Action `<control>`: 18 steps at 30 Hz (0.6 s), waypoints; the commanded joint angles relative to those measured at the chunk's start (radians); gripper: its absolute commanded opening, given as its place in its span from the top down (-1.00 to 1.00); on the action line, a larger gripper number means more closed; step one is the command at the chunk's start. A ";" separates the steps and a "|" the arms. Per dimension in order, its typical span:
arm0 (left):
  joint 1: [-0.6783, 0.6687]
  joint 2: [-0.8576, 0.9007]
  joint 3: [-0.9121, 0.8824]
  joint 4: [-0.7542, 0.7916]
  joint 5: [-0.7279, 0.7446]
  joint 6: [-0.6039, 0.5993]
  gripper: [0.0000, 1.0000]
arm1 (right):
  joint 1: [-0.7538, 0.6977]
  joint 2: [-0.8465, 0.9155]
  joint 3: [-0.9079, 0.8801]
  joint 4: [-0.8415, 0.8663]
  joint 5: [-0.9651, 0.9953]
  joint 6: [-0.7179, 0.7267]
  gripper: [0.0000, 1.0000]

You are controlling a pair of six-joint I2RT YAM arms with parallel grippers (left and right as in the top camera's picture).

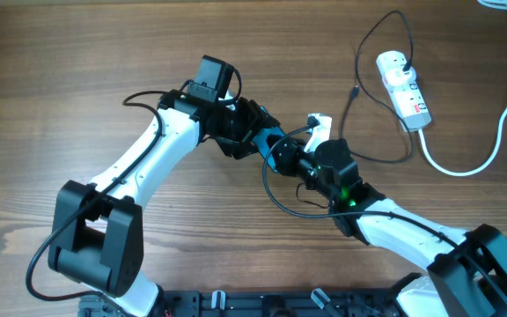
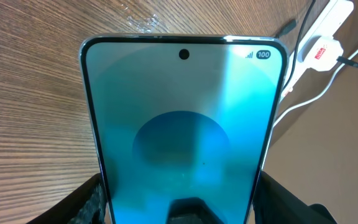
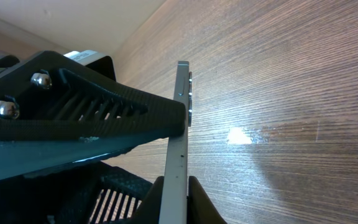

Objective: Plug charger to phone and switch on socket

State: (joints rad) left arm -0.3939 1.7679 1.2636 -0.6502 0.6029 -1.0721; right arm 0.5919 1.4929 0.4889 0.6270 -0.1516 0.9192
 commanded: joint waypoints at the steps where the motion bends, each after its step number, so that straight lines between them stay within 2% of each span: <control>1: -0.021 -0.023 0.023 0.004 0.044 -0.010 -0.12 | 0.006 0.006 0.022 0.024 -0.029 0.027 0.86; 5: -0.021 -0.023 0.023 0.003 0.044 -0.010 -0.15 | 0.006 0.006 0.021 0.040 -0.033 0.032 0.91; 7: -0.021 -0.023 0.023 0.003 0.043 -0.009 -0.38 | 0.006 0.006 0.021 0.042 -0.033 0.061 0.91; 11: 0.012 -0.024 0.023 0.006 0.043 0.026 -0.68 | 0.006 0.006 0.021 0.042 -0.049 0.143 0.91; 13: 0.048 -0.026 0.024 0.008 0.043 0.084 -0.95 | 0.005 0.006 0.021 0.040 -0.052 0.227 0.91; 14: 0.072 -0.032 0.024 -0.001 0.043 0.129 -1.00 | 0.003 0.006 0.021 0.038 -0.052 0.296 0.91; 18: 0.173 -0.093 0.024 -0.047 0.040 0.239 -1.00 | 0.003 0.007 0.021 -0.011 -0.059 0.562 0.91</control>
State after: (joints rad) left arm -0.2974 1.7550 1.2690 -0.6773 0.6350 -0.9623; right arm 0.5930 1.4952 0.4889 0.6296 -0.1833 1.2312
